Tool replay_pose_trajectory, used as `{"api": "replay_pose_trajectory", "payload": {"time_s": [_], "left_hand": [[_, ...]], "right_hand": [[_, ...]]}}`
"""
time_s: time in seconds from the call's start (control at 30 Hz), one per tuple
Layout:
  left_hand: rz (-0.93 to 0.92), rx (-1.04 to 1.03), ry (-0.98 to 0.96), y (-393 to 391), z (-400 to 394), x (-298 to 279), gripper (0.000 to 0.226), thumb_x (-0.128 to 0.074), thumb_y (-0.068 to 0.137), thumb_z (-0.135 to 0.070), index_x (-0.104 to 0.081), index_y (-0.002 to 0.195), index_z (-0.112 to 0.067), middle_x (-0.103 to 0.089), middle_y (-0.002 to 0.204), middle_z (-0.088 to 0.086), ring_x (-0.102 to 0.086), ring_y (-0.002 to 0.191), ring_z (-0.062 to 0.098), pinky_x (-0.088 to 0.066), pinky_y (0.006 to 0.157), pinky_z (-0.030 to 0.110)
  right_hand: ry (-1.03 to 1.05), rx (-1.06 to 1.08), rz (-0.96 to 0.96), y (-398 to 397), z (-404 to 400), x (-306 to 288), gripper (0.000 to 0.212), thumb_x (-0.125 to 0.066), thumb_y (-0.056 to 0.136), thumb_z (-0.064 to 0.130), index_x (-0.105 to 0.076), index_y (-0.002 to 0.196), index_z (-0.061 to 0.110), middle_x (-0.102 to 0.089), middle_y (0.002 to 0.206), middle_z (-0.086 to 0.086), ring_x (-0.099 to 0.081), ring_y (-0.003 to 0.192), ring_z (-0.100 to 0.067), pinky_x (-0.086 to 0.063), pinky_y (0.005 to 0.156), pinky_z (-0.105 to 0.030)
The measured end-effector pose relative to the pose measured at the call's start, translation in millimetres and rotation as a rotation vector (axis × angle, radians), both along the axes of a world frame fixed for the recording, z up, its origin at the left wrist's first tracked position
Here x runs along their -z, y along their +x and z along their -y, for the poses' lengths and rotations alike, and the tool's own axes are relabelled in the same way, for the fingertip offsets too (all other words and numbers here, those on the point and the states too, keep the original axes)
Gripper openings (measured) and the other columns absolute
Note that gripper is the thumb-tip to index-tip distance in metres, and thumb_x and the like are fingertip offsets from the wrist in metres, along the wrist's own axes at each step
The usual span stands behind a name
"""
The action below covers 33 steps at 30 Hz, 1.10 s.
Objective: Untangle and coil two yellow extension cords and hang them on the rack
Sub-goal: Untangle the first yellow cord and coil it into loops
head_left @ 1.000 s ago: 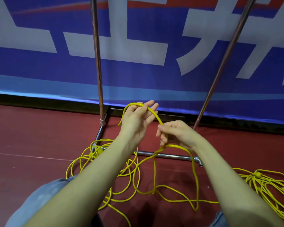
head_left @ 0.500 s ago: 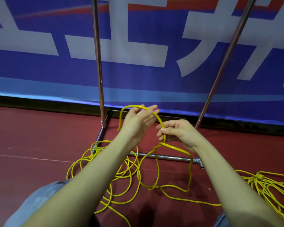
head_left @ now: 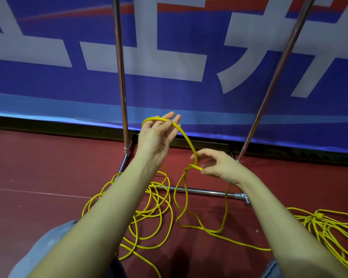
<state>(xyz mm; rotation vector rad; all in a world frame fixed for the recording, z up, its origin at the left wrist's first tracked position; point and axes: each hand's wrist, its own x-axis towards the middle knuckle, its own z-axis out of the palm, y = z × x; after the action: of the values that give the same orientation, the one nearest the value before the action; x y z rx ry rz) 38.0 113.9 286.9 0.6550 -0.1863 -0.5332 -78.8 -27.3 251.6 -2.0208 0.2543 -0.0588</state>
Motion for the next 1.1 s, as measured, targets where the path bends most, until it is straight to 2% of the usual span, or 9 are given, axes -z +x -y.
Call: {"api": "replay_pose_trajectory", "payload": {"time_s": [0.1,0.2,0.33,0.4,0.5,0.67,0.8,0.93,1.1], "left_hand": [[-0.026,-0.047,-0.028,1,0,1,0.031,-0.044,0.092,0.013,-0.035,0.116,-0.004,-0.064,0.101,0.015,-0.072,0.08,0.022,-0.059,0.075,0.035],[-0.049,-0.09,-0.039,0,1,4,0.031,-0.044,0.092,0.013,-0.033,0.114,-0.007,-0.063,0.102,0.016,-0.071,0.081,0.021,-0.058,0.077,0.034],[-0.071,-0.104,-0.056,6,-2,1,0.035,-0.045,0.093,0.01,-0.032,0.118,-0.01,-0.063,0.107,0.018,-0.069,0.089,0.023,-0.057,0.079,0.034],[-0.042,-0.044,0.013,5,-4,3,0.047,-0.051,0.092,0.006,-0.028,0.125,-0.02,-0.062,0.116,0.018,-0.067,0.096,0.028,-0.054,0.083,0.039],[0.129,0.141,0.233,-5,1,15,0.086,-0.056,0.089,0.002,-0.003,0.14,-0.042,-0.064,0.117,0.011,-0.06,0.1,0.037,-0.053,0.081,0.048],[0.143,0.141,0.189,-11,9,22,0.099,-0.056,0.085,0.012,0.005,0.143,-0.042,-0.064,0.098,0.012,-0.07,0.082,0.027,-0.057,0.075,0.047],[0.036,0.017,0.094,1,4,16,0.082,-0.052,0.087,0.015,-0.012,0.135,-0.039,-0.056,0.087,0.012,-0.07,0.077,0.024,-0.058,0.073,0.048],[-0.128,0.028,0.051,12,-7,11,0.025,-0.047,0.092,0.011,-0.048,0.113,-0.001,-0.057,0.091,0.015,-0.069,0.08,0.023,-0.058,0.07,0.045],[-0.154,0.103,0.047,1,-3,7,0.016,-0.04,0.094,0.012,-0.043,0.098,-0.002,-0.058,0.096,0.021,-0.058,0.102,0.039,-0.046,0.083,0.051]], "right_hand": [[-0.02,0.011,0.029,2,5,2,0.052,-0.051,0.072,-0.023,-0.061,0.094,0.023,-0.064,0.103,-0.002,-0.059,0.091,-0.011,-0.047,0.077,-0.024],[-0.074,0.063,-0.006,4,8,7,0.055,-0.048,0.075,-0.021,-0.059,0.104,0.024,-0.061,0.104,-0.003,-0.057,0.075,-0.015,-0.045,0.062,-0.019],[-0.065,0.083,-0.017,3,10,9,0.025,-0.066,0.082,-0.005,-0.068,0.102,0.009,-0.066,0.088,-0.004,-0.056,0.068,-0.006,-0.043,0.064,-0.009],[-0.048,0.113,0.032,3,10,8,0.017,-0.067,0.082,-0.001,-0.072,0.089,0.012,-0.069,0.08,-0.001,-0.058,0.067,0.003,-0.042,0.065,-0.008],[0.036,0.13,0.062,2,12,7,0.02,-0.066,0.082,-0.002,-0.071,0.085,0.017,-0.065,0.073,-0.006,-0.052,0.063,-0.006,-0.036,0.056,-0.015],[0.142,0.071,0.112,0,13,3,0.019,-0.063,0.082,-0.005,-0.07,0.085,0.012,-0.066,0.065,0.005,-0.053,0.059,-0.002,-0.037,0.057,-0.016],[0.238,0.138,0.195,-4,15,2,0.014,-0.06,0.083,-0.007,-0.068,0.085,0.004,-0.068,0.067,0.007,-0.055,0.059,0.002,-0.039,0.058,-0.009],[0.078,0.186,0.167,-5,27,7,0.015,-0.06,0.086,-0.003,-0.07,0.084,0.008,-0.068,0.078,0.002,-0.057,0.067,0.003,-0.042,0.069,-0.009],[-0.093,0.26,0.127,3,24,18,0.014,-0.06,0.088,0.0,-0.069,0.092,0.01,-0.063,0.087,0.006,-0.056,0.084,-0.006,-0.039,0.073,-0.003]]}}
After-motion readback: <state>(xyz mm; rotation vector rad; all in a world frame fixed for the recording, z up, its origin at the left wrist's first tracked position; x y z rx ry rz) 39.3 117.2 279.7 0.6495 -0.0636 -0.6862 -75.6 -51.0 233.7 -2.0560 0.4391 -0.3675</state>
